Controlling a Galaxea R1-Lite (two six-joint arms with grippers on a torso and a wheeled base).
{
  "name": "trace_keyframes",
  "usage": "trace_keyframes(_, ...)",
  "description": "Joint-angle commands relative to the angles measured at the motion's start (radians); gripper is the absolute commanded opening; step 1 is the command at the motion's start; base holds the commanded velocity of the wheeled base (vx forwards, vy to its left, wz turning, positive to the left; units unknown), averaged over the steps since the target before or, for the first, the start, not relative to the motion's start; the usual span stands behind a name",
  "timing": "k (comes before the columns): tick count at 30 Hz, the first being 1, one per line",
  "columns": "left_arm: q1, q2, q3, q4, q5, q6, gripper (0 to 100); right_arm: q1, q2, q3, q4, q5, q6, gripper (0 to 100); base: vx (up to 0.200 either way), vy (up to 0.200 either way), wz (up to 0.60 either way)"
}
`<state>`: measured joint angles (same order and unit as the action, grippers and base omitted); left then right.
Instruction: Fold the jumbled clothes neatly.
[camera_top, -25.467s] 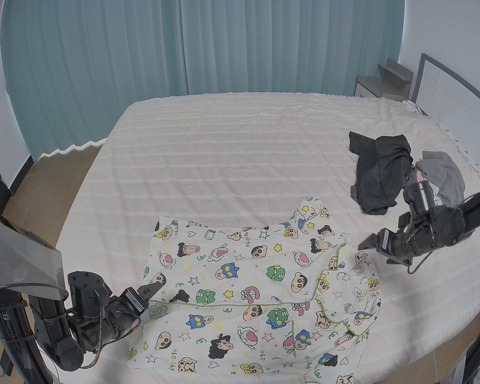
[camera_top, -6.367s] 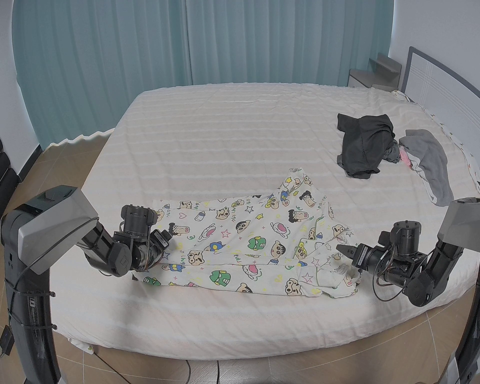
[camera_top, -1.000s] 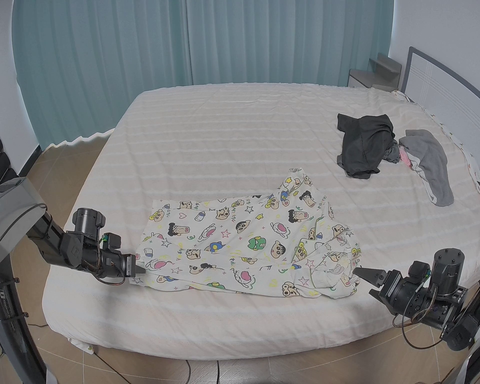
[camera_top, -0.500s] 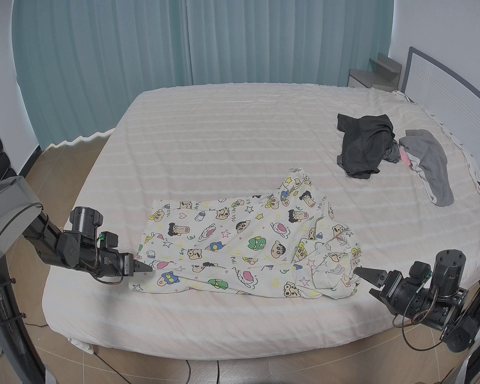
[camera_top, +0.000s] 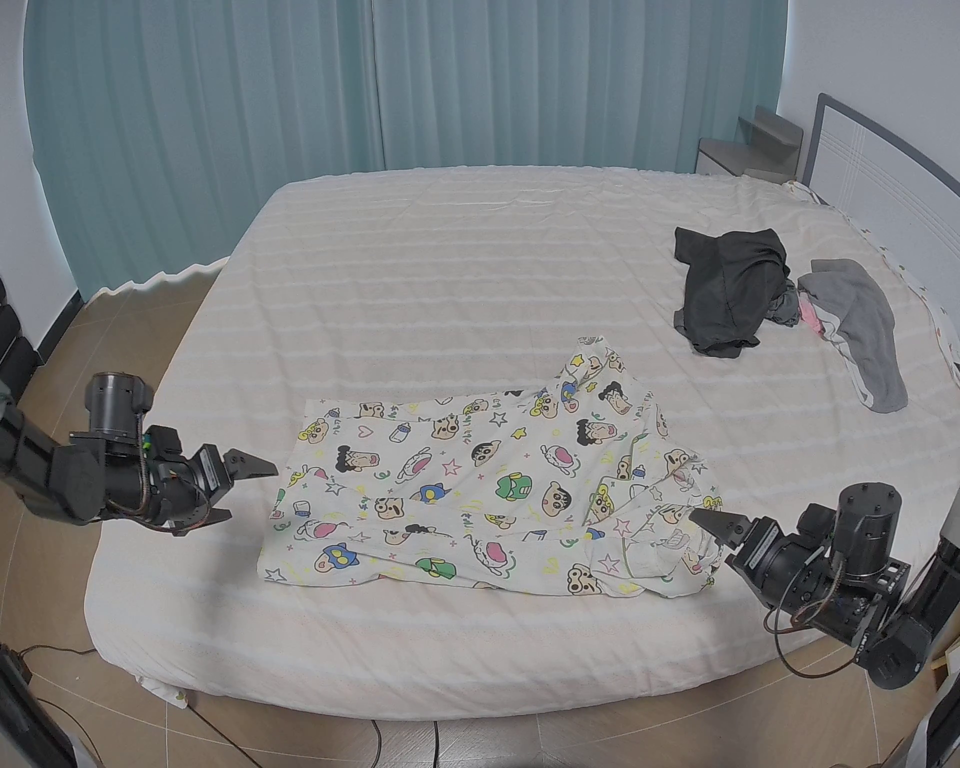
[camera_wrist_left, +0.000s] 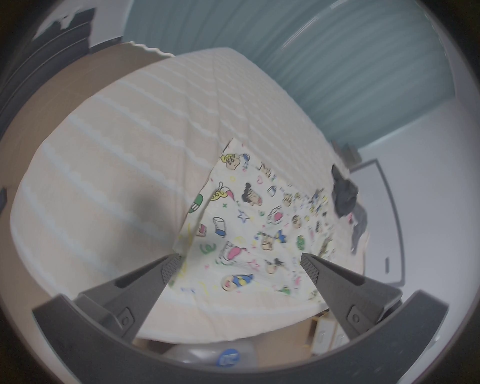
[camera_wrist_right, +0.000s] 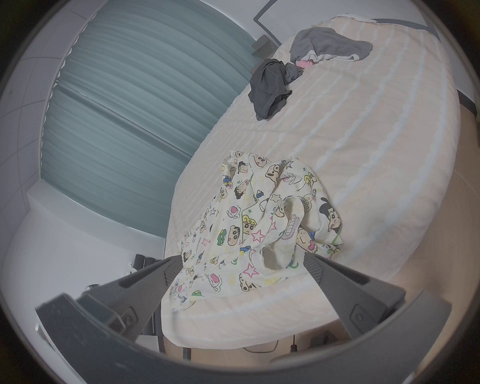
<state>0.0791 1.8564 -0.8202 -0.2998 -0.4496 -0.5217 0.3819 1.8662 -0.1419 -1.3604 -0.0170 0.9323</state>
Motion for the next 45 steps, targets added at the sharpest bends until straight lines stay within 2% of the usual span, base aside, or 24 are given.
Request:
trace_keyframes(1,-0.035,-0.359,0.191,0.002,0.012,-0.228,100,0.084,0.205,-0.116,0.007,-0.090,-0.001,100,0.000,0.000,0.00)
trace_keyframes(6,-0.081,-0.470,0.273,-0.001,0.065,-0.409,100,0.081,0.254,-0.166,0.047,-0.093,0.000,100,0.000,0.000,0.00)
trace_keyframes(9,-0.087,-0.474,0.308,-0.004,0.066,-0.469,100,0.078,0.260,-0.177,0.084,-0.092,0.006,100,0.000,0.000,0.00)
trace_keyframes(17,-0.102,-0.476,0.432,-0.111,0.029,-0.501,100,0.048,0.323,-0.263,0.092,-0.090,0.141,100,0.000,0.000,0.00)
trace_keyframes(22,-0.102,-0.483,0.484,-0.170,0.028,-0.500,100,0.037,0.326,-0.289,0.092,-0.087,0.187,100,0.000,0.000,0.00)
trace_keyframes(27,-0.102,-0.479,0.484,-0.173,0.028,-0.500,100,0.011,0.320,-0.314,0.092,-0.081,0.224,100,0.000,0.000,0.00)
trace_keyframes(45,-0.104,-0.473,0.490,-0.174,0.026,-0.500,100,0.022,0.284,-0.329,0.092,-0.046,0.269,100,0.000,0.000,0.00)
